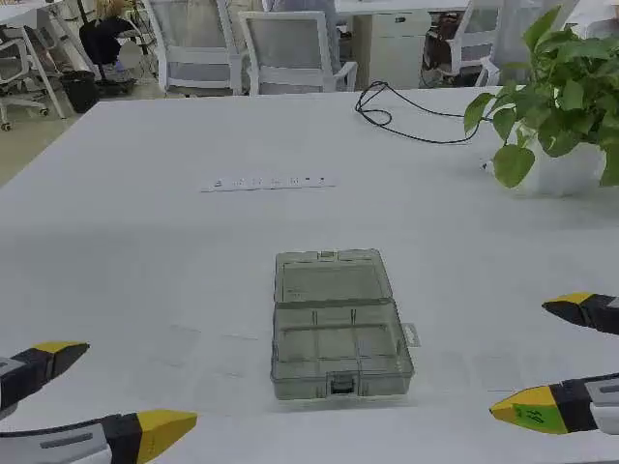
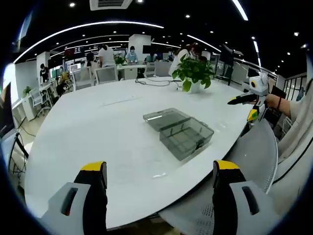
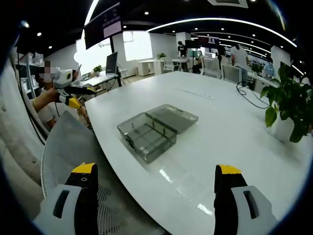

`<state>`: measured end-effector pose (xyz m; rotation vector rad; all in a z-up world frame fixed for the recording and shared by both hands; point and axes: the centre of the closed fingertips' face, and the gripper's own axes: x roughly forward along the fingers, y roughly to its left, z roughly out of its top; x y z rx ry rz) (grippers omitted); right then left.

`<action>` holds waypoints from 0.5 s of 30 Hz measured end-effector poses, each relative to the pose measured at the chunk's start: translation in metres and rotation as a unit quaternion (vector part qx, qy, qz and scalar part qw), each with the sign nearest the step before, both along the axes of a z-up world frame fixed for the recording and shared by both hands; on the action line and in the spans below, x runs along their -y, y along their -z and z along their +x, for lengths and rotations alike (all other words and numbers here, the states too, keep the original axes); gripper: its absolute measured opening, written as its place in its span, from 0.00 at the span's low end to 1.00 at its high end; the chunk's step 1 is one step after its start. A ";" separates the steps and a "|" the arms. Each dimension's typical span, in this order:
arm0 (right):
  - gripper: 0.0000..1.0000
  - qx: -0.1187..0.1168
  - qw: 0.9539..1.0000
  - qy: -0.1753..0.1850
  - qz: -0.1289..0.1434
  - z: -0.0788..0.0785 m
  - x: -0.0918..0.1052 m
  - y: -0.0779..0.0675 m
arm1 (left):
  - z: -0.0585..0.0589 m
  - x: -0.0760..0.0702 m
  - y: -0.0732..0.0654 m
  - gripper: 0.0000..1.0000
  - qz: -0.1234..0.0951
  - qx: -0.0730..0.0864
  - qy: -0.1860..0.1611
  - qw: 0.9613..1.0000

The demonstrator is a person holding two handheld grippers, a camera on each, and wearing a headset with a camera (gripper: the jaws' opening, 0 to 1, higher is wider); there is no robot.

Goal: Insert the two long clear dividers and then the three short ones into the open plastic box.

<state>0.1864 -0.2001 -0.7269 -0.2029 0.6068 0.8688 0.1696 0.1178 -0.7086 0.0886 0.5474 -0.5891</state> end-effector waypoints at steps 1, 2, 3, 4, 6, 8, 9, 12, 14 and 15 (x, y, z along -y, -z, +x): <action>1.00 0.001 1.000 0.000 0.000 0.000 0.000 0.000 | 0.000 0.000 0.000 0.90 0.000 -0.001 -0.001 1.000; 1.00 0.001 1.000 0.000 -0.001 0.000 0.000 0.000 | 0.000 -0.001 0.000 0.90 0.001 -0.001 -0.003 1.000; 1.00 0.001 1.000 0.000 0.000 0.000 0.000 0.000 | 0.000 -0.001 0.000 0.90 0.002 -0.001 -0.003 1.000; 1.00 0.001 1.000 0.001 0.001 0.000 0.000 -0.001 | 0.000 -0.001 0.001 0.90 0.002 -0.002 -0.003 1.000; 1.00 0.001 1.000 0.000 0.001 0.000 -0.001 -0.001 | 0.000 -0.001 0.001 0.90 0.003 -0.002 -0.002 1.000; 1.00 -0.001 1.000 -0.003 -0.004 -0.001 0.000 0.001 | 0.000 -0.002 0.001 0.90 0.004 0.000 -0.001 1.000; 1.00 0.000 1.000 -0.003 -0.005 0.000 0.000 0.001 | 0.000 -0.002 0.001 0.90 0.004 0.000 -0.001 1.000; 1.00 -0.001 1.000 -0.004 -0.006 -0.001 -0.001 0.002 | 0.000 -0.002 0.001 0.90 0.005 -0.001 -0.001 1.000; 1.00 -0.002 1.000 -0.005 -0.006 -0.001 -0.002 0.002 | 0.001 -0.002 0.000 0.90 0.006 0.001 -0.001 1.000; 1.00 -0.002 1.000 -0.006 -0.007 -0.001 -0.002 0.002 | 0.001 -0.002 0.000 0.90 0.005 0.001 -0.001 1.000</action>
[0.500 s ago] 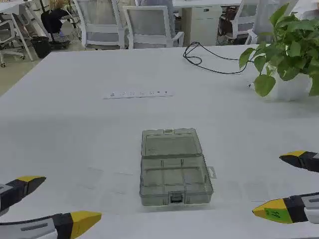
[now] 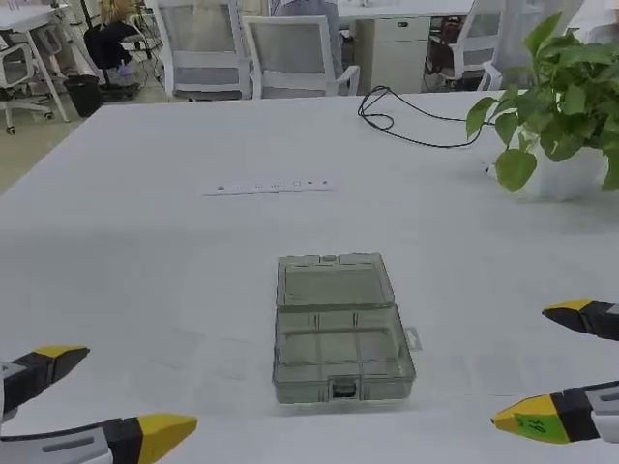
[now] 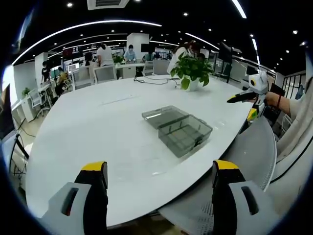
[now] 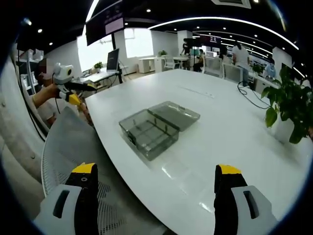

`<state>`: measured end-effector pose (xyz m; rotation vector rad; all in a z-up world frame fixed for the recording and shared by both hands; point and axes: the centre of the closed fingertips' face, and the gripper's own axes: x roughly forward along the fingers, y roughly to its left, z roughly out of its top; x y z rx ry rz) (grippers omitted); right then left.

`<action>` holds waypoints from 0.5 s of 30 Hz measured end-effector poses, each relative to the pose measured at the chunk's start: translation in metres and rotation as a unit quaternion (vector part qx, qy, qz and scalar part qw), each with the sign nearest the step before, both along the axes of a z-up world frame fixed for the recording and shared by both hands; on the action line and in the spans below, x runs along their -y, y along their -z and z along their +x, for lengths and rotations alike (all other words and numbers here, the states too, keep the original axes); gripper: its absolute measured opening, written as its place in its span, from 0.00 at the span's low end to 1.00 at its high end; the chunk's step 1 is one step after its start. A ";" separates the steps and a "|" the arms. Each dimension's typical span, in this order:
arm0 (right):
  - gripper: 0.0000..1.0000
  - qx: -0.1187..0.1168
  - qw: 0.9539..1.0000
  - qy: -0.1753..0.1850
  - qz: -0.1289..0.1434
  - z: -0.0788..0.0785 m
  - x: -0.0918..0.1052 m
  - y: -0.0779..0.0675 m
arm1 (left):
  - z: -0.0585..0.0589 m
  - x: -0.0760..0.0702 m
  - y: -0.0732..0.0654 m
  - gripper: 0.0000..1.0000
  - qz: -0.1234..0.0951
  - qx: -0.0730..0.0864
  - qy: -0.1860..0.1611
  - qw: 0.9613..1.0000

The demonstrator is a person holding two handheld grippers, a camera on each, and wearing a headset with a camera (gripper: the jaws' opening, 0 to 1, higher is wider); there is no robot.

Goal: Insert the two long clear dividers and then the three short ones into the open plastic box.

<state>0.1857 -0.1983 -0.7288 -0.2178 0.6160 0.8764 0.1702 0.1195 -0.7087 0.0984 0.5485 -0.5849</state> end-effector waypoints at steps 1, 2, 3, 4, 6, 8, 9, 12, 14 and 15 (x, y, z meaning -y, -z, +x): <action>1.00 0.000 1.000 0.000 -0.001 0.000 0.000 0.000 | 0.000 0.000 0.000 0.90 0.000 0.000 0.000 1.000; 1.00 0.002 1.000 0.000 -0.001 0.001 0.000 0.000 | 0.000 0.000 0.000 0.90 0.000 0.001 0.000 1.000; 1.00 0.002 1.000 -0.001 -0.001 0.001 -0.001 0.000 | 0.000 0.000 -0.001 0.90 0.000 0.001 0.000 1.000; 1.00 0.002 1.000 -0.001 0.000 0.001 -0.001 -0.001 | 0.000 0.000 0.000 0.90 0.000 0.001 0.000 1.000; 1.00 0.004 1.000 0.000 0.002 0.002 -0.001 -0.001 | 0.001 -0.001 -0.001 0.90 0.001 0.002 -0.001 1.000; 1.00 0.007 1.000 0.001 0.005 0.003 -0.001 -0.002 | 0.001 0.000 -0.001 0.90 0.000 0.004 -0.001 1.000; 1.00 0.007 1.000 0.001 0.007 0.003 -0.002 -0.003 | 0.001 0.000 -0.001 0.90 -0.002 0.004 -0.001 1.000; 1.00 0.008 1.000 0.002 0.007 0.004 -0.001 -0.003 | 0.001 0.000 0.002 0.90 -0.001 0.001 0.001 1.000; 1.00 0.009 1.000 0.005 0.008 0.006 -0.001 -0.003 | 0.000 -0.001 0.003 0.90 0.003 -0.001 0.003 1.000; 1.00 0.010 1.000 0.005 0.008 0.007 -0.001 -0.003 | 0.000 -0.001 0.002 0.90 0.003 -0.001 0.003 1.000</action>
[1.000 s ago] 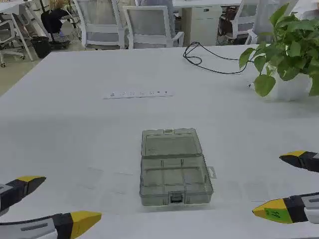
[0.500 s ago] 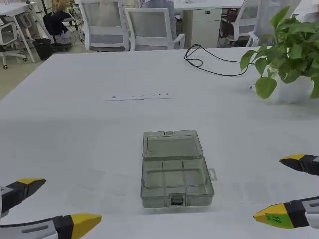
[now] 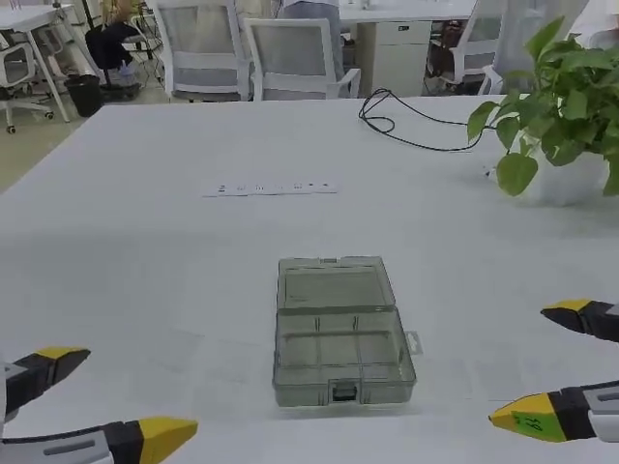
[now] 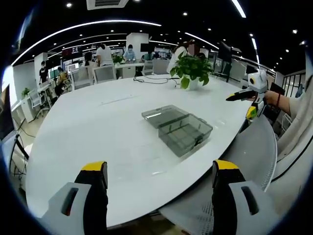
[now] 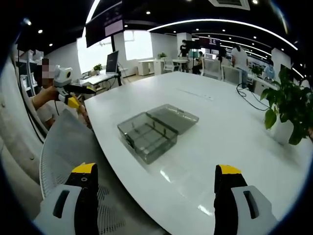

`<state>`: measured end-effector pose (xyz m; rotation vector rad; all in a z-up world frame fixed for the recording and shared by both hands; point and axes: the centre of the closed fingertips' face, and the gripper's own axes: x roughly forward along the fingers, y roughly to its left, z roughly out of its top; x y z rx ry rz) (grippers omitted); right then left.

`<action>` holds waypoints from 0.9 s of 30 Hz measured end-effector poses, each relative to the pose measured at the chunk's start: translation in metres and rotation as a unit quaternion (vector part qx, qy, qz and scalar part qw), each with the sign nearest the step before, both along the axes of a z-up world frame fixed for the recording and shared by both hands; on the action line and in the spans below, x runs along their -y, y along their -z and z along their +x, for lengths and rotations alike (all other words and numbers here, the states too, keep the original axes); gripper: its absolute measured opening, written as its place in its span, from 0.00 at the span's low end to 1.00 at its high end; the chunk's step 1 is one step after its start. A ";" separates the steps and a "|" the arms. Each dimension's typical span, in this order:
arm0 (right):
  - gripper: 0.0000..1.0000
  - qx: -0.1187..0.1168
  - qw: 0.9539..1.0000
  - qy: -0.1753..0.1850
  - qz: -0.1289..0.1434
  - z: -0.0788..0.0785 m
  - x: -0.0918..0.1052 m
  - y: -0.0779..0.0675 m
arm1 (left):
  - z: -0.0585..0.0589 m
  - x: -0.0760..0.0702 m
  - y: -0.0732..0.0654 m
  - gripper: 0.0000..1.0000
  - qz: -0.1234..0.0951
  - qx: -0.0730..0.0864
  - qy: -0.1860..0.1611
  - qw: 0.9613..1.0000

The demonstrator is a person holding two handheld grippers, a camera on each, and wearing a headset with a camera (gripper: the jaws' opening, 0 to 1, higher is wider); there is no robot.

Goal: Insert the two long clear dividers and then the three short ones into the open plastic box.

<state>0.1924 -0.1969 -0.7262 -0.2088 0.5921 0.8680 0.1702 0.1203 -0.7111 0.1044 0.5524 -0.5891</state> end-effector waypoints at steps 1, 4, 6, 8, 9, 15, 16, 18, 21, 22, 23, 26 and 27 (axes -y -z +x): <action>1.00 0.002 1.000 0.001 -0.001 0.001 0.000 0.000 | 0.000 0.001 -0.001 0.90 -0.005 0.000 0.001 1.000; 1.00 0.001 1.000 0.003 0.000 0.002 -0.001 0.000 | 0.000 0.000 0.000 0.90 -0.010 -0.002 0.000 1.000; 1.00 0.001 1.000 0.007 0.003 0.003 -0.001 0.000 | 0.000 0.000 0.001 0.90 -0.011 -0.003 0.000 1.000; 1.00 -0.001 1.000 0.011 0.005 0.004 -0.001 0.001 | 0.001 0.000 -0.001 0.90 -0.019 -0.003 0.000 1.000; 1.00 -0.001 1.000 0.012 0.006 0.004 -0.001 0.001 | 0.002 0.000 -0.001 0.90 -0.019 -0.003 -0.001 1.000; 1.00 -0.005 1.000 0.015 0.011 0.006 -0.002 0.000 | 0.004 -0.003 0.003 0.89 -0.016 -0.007 -0.003 1.000; 0.99 -0.005 1.000 0.015 0.012 0.006 -0.002 0.000 | 0.004 -0.003 0.003 0.89 -0.015 -0.008 -0.004 1.000; 0.99 -0.008 1.000 0.016 0.012 0.007 -0.003 0.000 | 0.005 -0.005 0.005 0.89 -0.011 -0.009 -0.007 1.000; 0.99 -0.006 1.000 0.014 0.012 0.008 -0.004 -0.001 | 0.006 -0.006 0.007 0.88 -0.008 -0.013 -0.008 1.000; 0.99 -0.006 1.000 0.013 0.012 0.008 -0.005 -0.002 | 0.006 -0.006 0.008 0.87 -0.008 -0.016 -0.008 1.000; 0.99 -0.006 1.000 0.012 0.012 0.009 -0.005 -0.002 | 0.006 -0.006 0.010 0.86 -0.009 -0.021 -0.009 1.000; 0.99 -0.006 1.000 0.010 0.011 0.009 -0.006 -0.002 | 0.006 -0.005 0.013 0.84 -0.005 -0.028 -0.010 1.000; 0.99 -0.005 1.000 0.010 0.011 0.009 -0.007 -0.003 | 0.006 -0.006 0.015 0.83 -0.002 -0.032 -0.010 0.999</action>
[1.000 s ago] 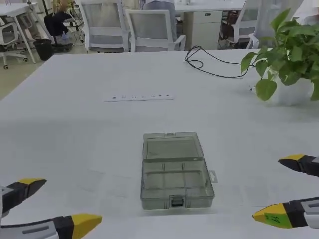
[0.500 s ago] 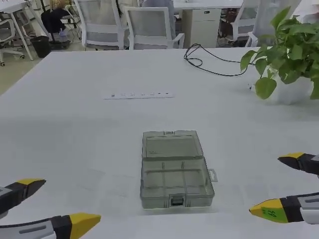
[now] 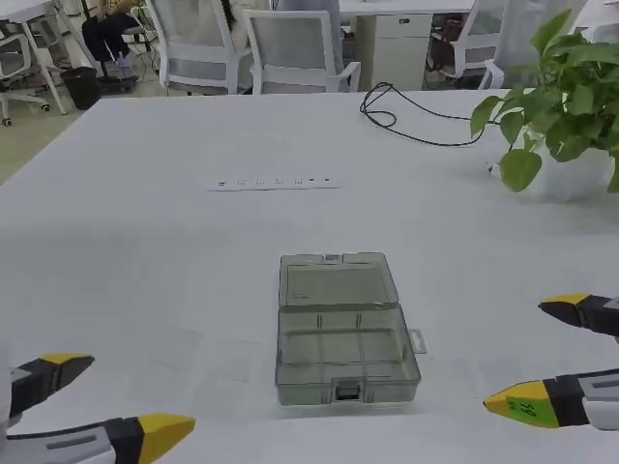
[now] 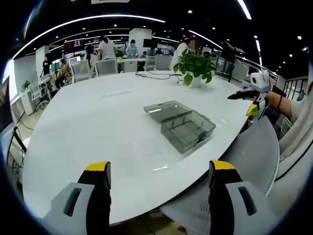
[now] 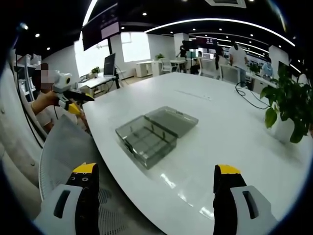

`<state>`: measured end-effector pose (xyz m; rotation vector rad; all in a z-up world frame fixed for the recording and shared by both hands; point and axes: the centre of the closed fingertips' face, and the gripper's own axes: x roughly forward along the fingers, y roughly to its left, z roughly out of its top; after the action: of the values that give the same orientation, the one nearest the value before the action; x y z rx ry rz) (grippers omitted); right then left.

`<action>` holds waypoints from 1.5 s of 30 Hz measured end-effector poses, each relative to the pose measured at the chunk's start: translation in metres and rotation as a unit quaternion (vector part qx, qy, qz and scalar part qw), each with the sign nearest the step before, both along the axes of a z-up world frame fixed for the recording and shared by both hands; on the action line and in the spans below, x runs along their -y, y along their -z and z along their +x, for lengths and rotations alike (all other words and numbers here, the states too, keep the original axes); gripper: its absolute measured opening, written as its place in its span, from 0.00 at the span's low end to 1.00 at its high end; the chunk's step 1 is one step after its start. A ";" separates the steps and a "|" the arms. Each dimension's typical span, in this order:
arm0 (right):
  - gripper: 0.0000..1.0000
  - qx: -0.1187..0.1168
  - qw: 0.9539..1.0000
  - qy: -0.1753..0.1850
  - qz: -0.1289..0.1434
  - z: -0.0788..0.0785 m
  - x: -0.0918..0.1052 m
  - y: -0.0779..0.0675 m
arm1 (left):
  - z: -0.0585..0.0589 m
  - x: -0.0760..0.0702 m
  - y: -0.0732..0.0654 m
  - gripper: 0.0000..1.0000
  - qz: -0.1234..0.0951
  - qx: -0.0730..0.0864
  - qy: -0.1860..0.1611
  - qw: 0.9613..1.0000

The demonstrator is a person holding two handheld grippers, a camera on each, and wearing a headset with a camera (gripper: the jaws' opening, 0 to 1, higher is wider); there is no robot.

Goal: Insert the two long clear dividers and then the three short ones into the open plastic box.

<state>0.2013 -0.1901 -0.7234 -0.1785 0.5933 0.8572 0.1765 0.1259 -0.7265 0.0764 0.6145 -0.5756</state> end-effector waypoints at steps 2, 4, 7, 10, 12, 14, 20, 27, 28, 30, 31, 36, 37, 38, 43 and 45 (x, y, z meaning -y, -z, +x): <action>0.98 0.000 1.000 0.000 0.001 0.000 -0.001 -0.001 | 0.002 -0.002 0.002 0.81 0.005 -0.003 -0.003 1.000; 0.98 0.002 1.000 0.000 0.002 0.001 -0.002 -0.002 | 0.004 -0.003 0.003 0.79 0.006 -0.003 -0.004 1.000; 0.98 0.003 1.000 -0.001 0.003 0.001 -0.003 -0.002 | 0.010 -0.007 0.006 0.74 0.009 -0.014 -0.012 1.000; 0.97 0.003 1.000 -0.001 0.003 0.001 -0.004 -0.002 | 0.014 -0.011 0.010 0.68 0.010 -0.025 -0.018 0.999; 0.97 0.002 1.000 -0.002 0.004 0.001 -0.006 -0.001 | 0.018 -0.014 0.012 0.67 0.017 -0.025 -0.020 0.999; 0.97 0.001 1.000 -0.002 0.003 0.000 -0.007 -0.001 | 0.022 -0.016 0.014 0.66 0.022 -0.028 -0.020 0.999; 0.96 0.000 1.000 -0.002 0.004 0.001 -0.009 -0.001 | 0.034 -0.027 0.031 0.60 0.060 -0.046 -0.020 0.997; 0.96 0.002 1.000 0.004 0.011 0.002 -0.010 -0.003 | 0.047 -0.035 0.051 0.56 0.082 -0.052 -0.028 0.995; 0.95 0.002 1.000 0.004 0.012 0.002 -0.010 -0.002 | 0.049 -0.035 0.053 0.56 0.081 -0.054 -0.031 0.995; 0.95 0.000 1.000 0.005 0.014 0.002 -0.011 -0.002 | 0.051 -0.036 0.056 0.55 0.072 -0.060 -0.037 0.995; 0.95 0.000 1.000 0.006 0.015 0.002 -0.010 -0.001 | 0.054 -0.036 0.059 0.55 0.065 -0.062 -0.040 0.995; 0.94 -0.002 1.000 0.007 0.014 0.002 -0.011 0.001 | 0.060 -0.038 0.068 0.53 0.064 -0.071 -0.046 0.994; 0.94 -0.003 1.000 0.006 0.014 0.002 -0.011 0.001 | 0.062 -0.038 0.071 0.52 0.059 -0.075 -0.050 0.994; 0.94 -0.003 1.000 0.006 0.013 0.002 -0.012 0.002 | 0.063 -0.039 0.073 0.52 0.062 -0.075 -0.049 0.994; 0.94 -0.003 1.000 0.006 0.013 0.004 -0.012 0.002 | 0.067 -0.044 0.084 0.50 0.081 -0.082 -0.050 0.992; 0.94 -0.003 1.000 0.007 0.013 0.004 -0.012 0.003 | 0.070 -0.045 0.087 0.49 0.076 -0.086 -0.056 0.992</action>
<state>0.2056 -0.1781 -0.7262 -0.1470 0.5884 0.8518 0.2464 0.1713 -0.8140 0.1351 0.8247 -0.4298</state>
